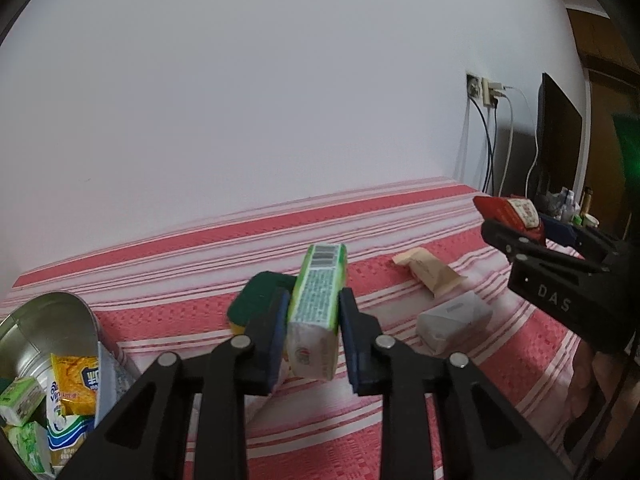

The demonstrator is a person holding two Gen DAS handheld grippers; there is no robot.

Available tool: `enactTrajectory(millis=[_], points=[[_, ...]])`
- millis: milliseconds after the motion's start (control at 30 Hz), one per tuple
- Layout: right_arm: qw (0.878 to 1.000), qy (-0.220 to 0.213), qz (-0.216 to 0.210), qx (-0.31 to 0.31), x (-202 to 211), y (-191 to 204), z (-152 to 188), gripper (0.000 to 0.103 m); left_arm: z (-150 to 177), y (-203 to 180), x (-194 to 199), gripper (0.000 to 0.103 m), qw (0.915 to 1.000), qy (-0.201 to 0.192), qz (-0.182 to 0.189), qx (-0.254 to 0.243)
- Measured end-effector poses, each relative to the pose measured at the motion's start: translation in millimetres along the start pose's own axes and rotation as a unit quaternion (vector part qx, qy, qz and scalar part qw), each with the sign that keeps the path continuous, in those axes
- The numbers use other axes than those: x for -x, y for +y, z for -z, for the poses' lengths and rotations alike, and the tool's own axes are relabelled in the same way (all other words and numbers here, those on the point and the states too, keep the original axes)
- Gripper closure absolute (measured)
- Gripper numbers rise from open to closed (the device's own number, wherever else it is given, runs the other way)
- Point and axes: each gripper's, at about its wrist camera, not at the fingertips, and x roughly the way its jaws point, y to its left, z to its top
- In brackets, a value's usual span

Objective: Organize objects

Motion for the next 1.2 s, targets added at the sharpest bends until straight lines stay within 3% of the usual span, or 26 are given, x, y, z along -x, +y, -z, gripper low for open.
enactTrajectory(millis=[533,1200], points=[[0.999,-0.048,-0.002,-0.002,16,-3,0,0.042,4,4,14,0.079,0.9994,-0.025,-0.017,0.019],[0.998,-0.068,-0.010,-0.001,29,-1,4,0.042,10,9,30,0.079,0.9977,-0.055,-0.027,0.028]])
